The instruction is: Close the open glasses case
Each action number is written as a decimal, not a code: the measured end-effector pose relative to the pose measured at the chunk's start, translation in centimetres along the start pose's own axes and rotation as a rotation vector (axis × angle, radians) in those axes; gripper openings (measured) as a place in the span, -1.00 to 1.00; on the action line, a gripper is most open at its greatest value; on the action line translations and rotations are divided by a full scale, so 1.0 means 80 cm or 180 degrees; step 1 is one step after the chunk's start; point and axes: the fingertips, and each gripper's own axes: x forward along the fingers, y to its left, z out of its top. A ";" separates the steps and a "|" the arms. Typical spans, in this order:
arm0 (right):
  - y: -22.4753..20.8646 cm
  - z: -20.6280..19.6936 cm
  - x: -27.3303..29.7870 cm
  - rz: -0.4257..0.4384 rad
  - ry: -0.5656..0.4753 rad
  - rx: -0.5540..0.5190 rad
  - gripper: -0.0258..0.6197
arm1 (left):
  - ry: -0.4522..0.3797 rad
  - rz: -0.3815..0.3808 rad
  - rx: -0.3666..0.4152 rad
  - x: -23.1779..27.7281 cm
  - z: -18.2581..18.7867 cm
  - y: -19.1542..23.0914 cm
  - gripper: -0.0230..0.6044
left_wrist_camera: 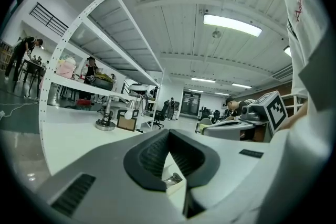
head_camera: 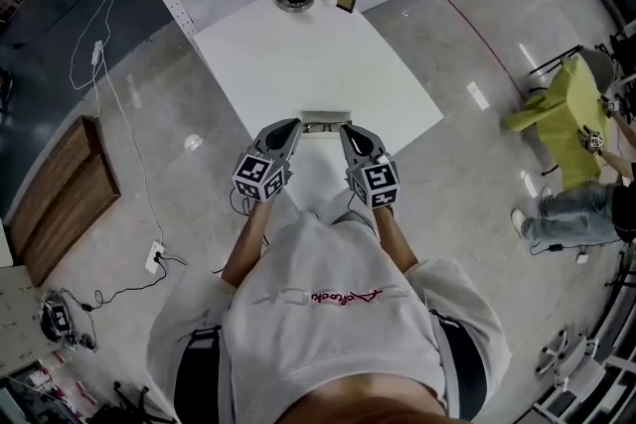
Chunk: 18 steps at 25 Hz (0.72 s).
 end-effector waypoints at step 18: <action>-0.054 -0.019 0.021 0.0233 0.0216 0.0118 -0.92 | 0.0164 0.0330 -0.0154 0.047 -0.026 0.013 -0.84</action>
